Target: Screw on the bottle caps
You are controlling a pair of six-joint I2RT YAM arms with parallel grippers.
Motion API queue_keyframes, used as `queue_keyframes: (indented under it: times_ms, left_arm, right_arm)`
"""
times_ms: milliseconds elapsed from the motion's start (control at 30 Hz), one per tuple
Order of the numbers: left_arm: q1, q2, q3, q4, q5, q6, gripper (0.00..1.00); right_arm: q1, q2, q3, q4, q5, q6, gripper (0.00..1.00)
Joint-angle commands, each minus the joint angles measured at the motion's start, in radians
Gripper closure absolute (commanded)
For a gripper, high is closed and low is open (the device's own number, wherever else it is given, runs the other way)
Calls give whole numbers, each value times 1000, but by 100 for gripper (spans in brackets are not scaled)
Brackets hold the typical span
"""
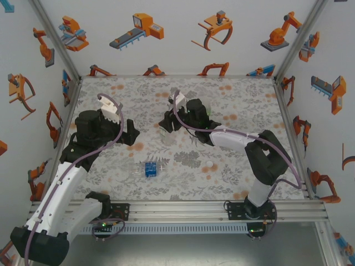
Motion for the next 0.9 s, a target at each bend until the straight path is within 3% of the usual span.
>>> queue_keyframes:
  times_ms: [0, 167, 300, 400, 700, 867]
  left_arm:
    - [4, 8, -6, 25, 52, 5, 3]
    - [4, 21, -6, 45, 112, -7, 3]
    - [4, 16, -16, 75, 171, -13, 3]
    - [5, 9, -30, 101, 235, -12, 3]
    - [0, -27, -113, 267, 593, 36, 3]
    - [-49, -33, -144, 367, 681, 56, 2]
  right_arm:
    - [6, -7, 27, 38, 5, 16, 55]
    - [6, -28, 39, -6, -3, 15, 73]
    - [6, -66, 37, -33, -20, 13, 79]
    - [6, -114, 34, -62, -56, 6, 82]
    - [6, -314, 30, -232, -305, -66, 88]
    - [5, -437, 10, -269, -405, -80, 92]
